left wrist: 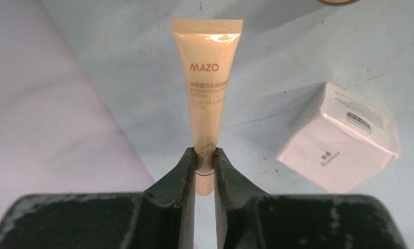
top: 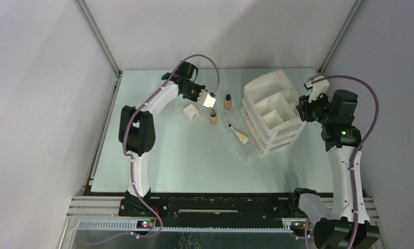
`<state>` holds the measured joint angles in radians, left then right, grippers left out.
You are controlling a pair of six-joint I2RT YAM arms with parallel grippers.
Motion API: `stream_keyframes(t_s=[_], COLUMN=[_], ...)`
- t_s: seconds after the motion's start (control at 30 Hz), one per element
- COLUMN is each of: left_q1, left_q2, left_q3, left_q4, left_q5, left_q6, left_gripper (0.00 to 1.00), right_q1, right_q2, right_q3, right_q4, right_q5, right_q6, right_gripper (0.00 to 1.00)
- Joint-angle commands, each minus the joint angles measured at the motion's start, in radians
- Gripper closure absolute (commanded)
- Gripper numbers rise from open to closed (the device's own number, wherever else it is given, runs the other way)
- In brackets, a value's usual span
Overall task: Organize the makeup
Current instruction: Pick up the makeup from the center of the board, then place the makeup in the drawer.
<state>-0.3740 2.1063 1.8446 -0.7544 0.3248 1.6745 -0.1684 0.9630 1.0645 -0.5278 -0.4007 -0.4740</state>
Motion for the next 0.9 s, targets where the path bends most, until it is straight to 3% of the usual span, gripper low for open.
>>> stream_keyframes(t_s=[0.0, 0.2, 0.33, 0.6, 0.87], left_q1=[-0.005, -0.085, -0.181, -0.375, -0.461], left_q2=[-0.188, -0.343, -0.363, -0.267, -0.111], left_q3=[-0.118, -0.301, -0.329, -0.272, -0.157], left_q4=[0.044, 0.072, 0.073, 0.100, 0.120], left_q5=[0.068, 0.054, 0.008, -0.096, -0.126], left_q6=[-0.030, 0.011, 0.016, -0.014, -0.038], left_gripper=[0.99, 0.96, 0.96, 0.96, 0.95], right_q1=[0.001, 0.007, 0.008, 0.008, 0.006], right_q2=[0.000, -0.001, -0.003, -0.003, -0.006], right_q3=[-0.008, -0.008, -0.008, -0.008, -0.007], right_q4=[-0.061, -0.062, -0.061, -0.061, -0.062], right_q5=[0.005, 0.002, 0.005, 0.005, 0.000], right_q6=[-0.002, -0.001, -0.001, -0.003, -0.002], right_gripper=[0.51, 0.51, 0.51, 0.51, 0.51])
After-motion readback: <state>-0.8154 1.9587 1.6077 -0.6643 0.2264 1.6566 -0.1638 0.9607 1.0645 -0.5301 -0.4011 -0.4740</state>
